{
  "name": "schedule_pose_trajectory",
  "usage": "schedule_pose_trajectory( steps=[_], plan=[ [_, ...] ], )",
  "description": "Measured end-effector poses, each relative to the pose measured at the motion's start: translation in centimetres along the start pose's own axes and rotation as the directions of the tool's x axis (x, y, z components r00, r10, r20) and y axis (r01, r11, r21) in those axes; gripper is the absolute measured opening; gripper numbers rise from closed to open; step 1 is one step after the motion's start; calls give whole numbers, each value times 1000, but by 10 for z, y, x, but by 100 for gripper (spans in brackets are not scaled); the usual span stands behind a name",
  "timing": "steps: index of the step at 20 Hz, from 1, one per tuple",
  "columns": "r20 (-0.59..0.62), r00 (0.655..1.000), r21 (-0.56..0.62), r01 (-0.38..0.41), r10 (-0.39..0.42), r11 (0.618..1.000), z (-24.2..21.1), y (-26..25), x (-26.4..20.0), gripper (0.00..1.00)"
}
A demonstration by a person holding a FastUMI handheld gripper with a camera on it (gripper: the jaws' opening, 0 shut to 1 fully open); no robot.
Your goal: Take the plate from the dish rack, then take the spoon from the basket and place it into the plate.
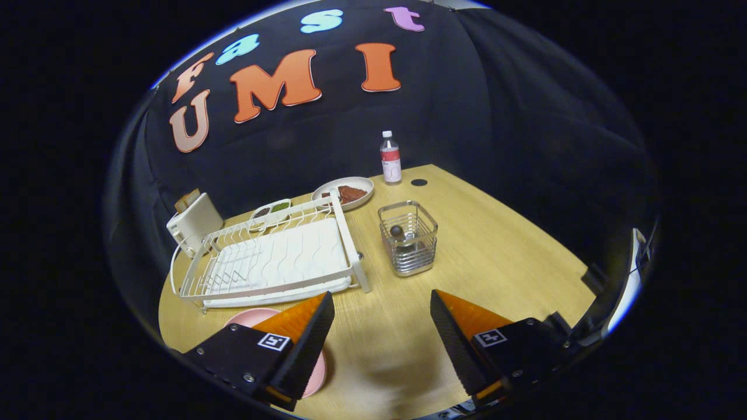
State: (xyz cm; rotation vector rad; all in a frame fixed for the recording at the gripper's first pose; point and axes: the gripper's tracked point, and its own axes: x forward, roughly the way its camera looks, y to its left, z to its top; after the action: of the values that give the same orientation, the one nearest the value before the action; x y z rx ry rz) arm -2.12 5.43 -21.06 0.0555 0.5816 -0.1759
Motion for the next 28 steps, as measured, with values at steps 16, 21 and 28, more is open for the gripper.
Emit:
schedule_pose_trajectory(
  steps=[16, 21, 28],
  plan=[
    [114, 988, -306, -60, 99, 950, 42, 2, 92, 74],
    [118, 989, -302, -53, 93, 952, 44, 1, 107, 26],
    [163, 986, -282, 5, 43, 959, 66, -19, 106, 9]
  ],
)
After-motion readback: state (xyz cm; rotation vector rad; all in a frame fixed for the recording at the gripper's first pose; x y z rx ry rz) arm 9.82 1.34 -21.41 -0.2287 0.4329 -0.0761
